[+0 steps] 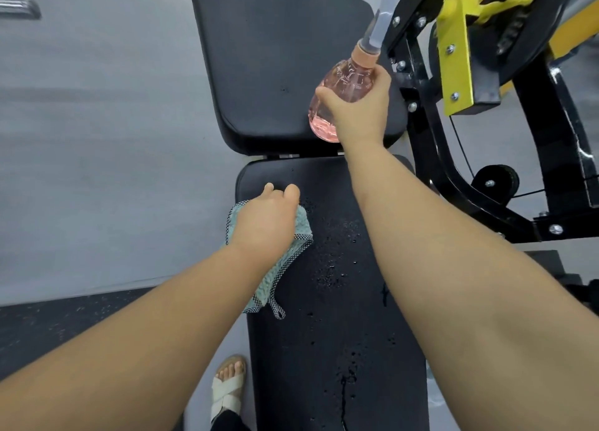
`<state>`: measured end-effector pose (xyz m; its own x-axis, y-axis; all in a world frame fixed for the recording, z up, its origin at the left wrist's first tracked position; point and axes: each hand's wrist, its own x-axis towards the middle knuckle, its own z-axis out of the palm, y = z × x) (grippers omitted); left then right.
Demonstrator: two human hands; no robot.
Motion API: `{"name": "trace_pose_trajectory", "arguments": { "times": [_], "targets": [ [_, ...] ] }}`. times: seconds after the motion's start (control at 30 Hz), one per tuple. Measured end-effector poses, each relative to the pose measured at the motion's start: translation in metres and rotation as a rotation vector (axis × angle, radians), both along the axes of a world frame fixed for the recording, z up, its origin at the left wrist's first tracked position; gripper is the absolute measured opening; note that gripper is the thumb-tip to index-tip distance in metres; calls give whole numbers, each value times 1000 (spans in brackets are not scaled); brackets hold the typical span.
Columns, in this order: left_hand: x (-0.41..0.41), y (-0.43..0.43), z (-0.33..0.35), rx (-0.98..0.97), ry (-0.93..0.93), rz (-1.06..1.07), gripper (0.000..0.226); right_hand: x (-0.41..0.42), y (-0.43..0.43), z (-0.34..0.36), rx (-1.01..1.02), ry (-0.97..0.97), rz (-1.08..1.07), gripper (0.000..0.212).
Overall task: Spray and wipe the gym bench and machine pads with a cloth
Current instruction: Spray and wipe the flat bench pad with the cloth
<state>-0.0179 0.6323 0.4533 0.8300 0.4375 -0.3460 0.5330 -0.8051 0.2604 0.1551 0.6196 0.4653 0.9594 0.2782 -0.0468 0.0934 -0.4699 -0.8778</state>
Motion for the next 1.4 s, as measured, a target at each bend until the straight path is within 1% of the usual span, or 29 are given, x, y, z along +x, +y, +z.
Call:
{"name": "trace_pose_trajectory", "arguments": {
  "times": [0.07, 0.17, 0.3, 0.5, 0.63, 0.73, 0.93, 1.03, 1.1, 1.2, 1.27, 1.3, 1.4],
  "targets": [
    [-1, 0, 1, -10, 3, 5, 26, -5, -1, -7, 11, 37, -12, 82],
    [0, 1, 0, -23, 18, 11, 27, -11, -5, -15, 81, 66, -29, 95],
    [1, 1, -9, -18, 0, 43, 18, -9, -9, -18, 94, 112, -1, 100],
    [1, 0, -10, -16, -5, 59, 15, -11, -12, -20, 152, 148, -3, 97],
    [2, 1, -9, -30, -8, 65, 16, -4, -13, -21, 158, 100, -40, 84],
    [2, 1, -11, -30, -6, 56, 16, 5, -7, -19, 177, 87, -80, 85],
    [1, 3, -11, -44, -6, 73, 13, 6, 4, -23, 48, 94, -55, 97],
    [1, 2, -8, -59, 1, 62, 11, 4, 3, -25, 80, 111, -79, 106],
    [1, 4, -8, -60, -27, 54, 9, 2, -3, -28, 99, 154, -46, 115],
    [1, 8, -3, -75, -75, 53, 22, -7, -18, -29, 97, 239, 4, 120],
    [2, 9, 0, -126, -109, 99, 25, -22, -31, -29, 101, 259, -27, 113],
    [2, 9, 1, -152, -122, 122, 26, -33, -38, -28, 116, 259, -49, 104],
    [2, 3, 2, -206, -195, 206, 30, -74, -59, -24, 230, 251, -138, 65]
  ]
}}
